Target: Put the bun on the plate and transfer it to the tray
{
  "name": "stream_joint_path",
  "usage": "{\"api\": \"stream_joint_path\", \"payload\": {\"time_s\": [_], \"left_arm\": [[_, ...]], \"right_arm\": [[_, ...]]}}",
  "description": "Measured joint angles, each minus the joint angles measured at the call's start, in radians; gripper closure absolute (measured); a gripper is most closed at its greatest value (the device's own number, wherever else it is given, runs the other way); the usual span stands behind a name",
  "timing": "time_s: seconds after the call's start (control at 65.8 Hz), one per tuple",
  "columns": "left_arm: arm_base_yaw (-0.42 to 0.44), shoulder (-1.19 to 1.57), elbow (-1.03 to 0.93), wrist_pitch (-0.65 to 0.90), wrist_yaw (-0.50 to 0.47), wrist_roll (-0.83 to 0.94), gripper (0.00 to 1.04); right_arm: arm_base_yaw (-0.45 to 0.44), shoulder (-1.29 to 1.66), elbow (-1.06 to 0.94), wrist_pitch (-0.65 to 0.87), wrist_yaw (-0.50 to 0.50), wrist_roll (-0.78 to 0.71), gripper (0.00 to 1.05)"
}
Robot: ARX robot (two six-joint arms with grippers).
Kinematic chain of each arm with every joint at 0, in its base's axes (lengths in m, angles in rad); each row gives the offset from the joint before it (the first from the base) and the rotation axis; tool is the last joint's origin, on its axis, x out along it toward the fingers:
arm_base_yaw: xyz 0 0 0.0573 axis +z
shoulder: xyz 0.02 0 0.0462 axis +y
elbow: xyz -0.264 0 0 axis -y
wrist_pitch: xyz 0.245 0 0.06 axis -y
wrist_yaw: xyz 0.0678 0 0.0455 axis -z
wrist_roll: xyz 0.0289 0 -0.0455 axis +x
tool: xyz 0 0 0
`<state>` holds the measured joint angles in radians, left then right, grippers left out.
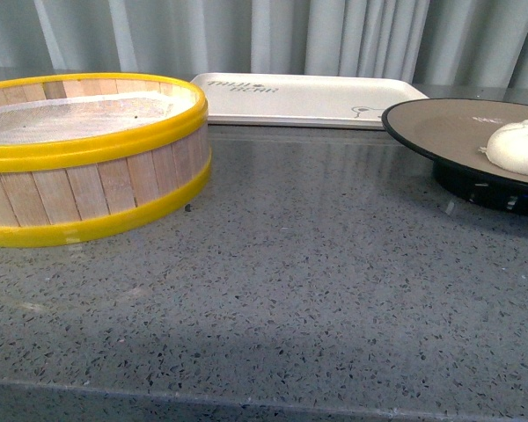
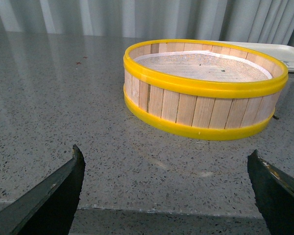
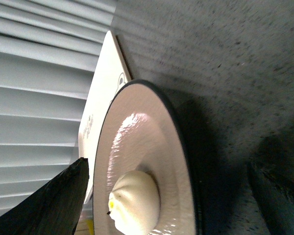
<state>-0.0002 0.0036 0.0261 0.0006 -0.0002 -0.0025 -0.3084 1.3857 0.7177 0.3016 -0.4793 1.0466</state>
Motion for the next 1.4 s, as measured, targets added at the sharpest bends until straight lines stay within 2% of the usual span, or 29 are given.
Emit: {"api": "stream_joint_path", "payload": {"time_s": [0.228,0.365,0.928,1.399], "left_arm": [[0.000,0.000,0.000,0.000,0.000,0.000,0.07],[0.000,0.000,0.000,0.000,0.000,0.000,0.07],[0.000,0.000,0.000,0.000,0.000,0.000,0.07],[0.000,0.000,0.000,0.000,0.000,0.000,0.07]], "right_arm": [[0.106,0.058,0.014,0.037,-0.035,0.081,0.08],[0.137,0.043,0.001,0.043,-0.034,0.094,0.10],[0.116,0.016,-0.022,0.015,-0.030,0.068,1.00],[0.107,-0.034,-0.030,0.113,-0.068,0.100,1.02]]}}
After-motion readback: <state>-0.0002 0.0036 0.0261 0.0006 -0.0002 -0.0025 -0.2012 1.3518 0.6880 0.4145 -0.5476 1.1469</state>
